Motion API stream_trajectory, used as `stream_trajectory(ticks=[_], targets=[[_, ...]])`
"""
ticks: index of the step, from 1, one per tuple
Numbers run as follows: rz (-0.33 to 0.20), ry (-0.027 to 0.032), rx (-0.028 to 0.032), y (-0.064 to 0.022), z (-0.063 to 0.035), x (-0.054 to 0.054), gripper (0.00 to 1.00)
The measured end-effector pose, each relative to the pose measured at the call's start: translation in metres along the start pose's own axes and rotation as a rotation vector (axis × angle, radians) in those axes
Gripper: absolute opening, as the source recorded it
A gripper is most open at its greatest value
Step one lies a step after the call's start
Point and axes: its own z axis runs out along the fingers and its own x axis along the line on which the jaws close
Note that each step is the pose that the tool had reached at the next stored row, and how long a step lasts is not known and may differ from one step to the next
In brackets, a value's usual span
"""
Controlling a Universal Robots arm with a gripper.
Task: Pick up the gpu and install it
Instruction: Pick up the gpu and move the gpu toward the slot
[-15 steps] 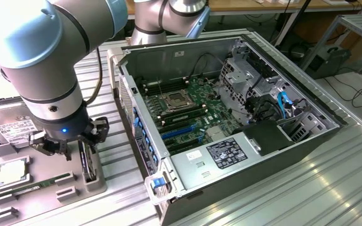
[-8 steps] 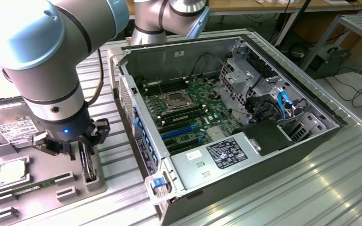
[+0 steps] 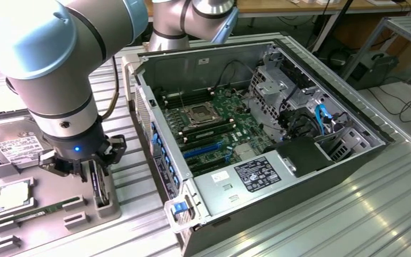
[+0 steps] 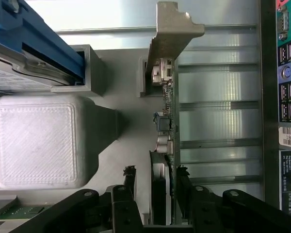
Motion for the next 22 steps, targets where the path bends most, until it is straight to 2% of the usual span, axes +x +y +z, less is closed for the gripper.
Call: stream_trajectory(ticks=[2,3,4,5,7,22], targets=[[0.000,-0.0001,-0.0001,0.0000,0.0001,-0.0001,0.44],[0.000,-0.0002,-0.0001,0.0000,0.0001,-0.0001,0.37],[0.000,-0.0003,-0.0001,0.0000,0.0001,-0.0001,0.37],[0.000,-0.0002,-0.0001,0.0000,0.0001,-0.0001,0.31],[0.000,-0.0002,-0.0002,0.0000,0.0001,-0.0002,0.28],[0.000,-0.0001,-0.0001,0.0001,-0.0005,-0.0002,0.28]])
